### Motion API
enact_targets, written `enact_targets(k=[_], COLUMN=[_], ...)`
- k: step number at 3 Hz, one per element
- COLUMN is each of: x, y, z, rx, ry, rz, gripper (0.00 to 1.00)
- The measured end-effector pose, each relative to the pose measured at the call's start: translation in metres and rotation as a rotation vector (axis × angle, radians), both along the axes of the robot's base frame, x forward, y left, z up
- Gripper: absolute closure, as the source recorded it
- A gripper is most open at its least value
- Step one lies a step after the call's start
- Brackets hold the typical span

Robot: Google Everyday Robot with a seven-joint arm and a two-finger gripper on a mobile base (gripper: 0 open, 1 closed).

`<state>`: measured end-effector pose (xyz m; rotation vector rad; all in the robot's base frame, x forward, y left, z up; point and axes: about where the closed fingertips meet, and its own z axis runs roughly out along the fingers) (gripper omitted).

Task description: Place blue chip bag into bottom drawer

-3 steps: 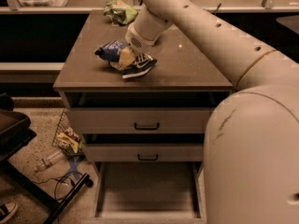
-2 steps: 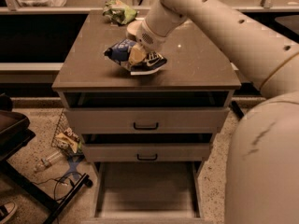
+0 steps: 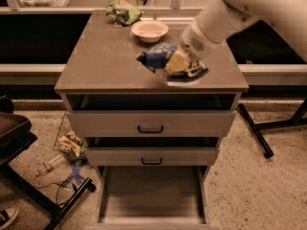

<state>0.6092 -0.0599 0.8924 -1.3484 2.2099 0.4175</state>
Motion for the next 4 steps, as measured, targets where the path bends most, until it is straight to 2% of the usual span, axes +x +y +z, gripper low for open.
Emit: enact_targets(k=[1,2,3,4], x=[-0.046,-0.106,-0.150,-0.173], y=[-0.069,-0.145,-0.186,-0.205], z=[-0.023,-0.090,-0.150,-0.200], rx=[-0.026,-0.058,-0.058,-0.062], ry=[0.021,0.106,0.192,0.242], rz=[-0.032,-0.090,-0.157,-0.189], gripper=[1.00,1.00,1.00,1.00])
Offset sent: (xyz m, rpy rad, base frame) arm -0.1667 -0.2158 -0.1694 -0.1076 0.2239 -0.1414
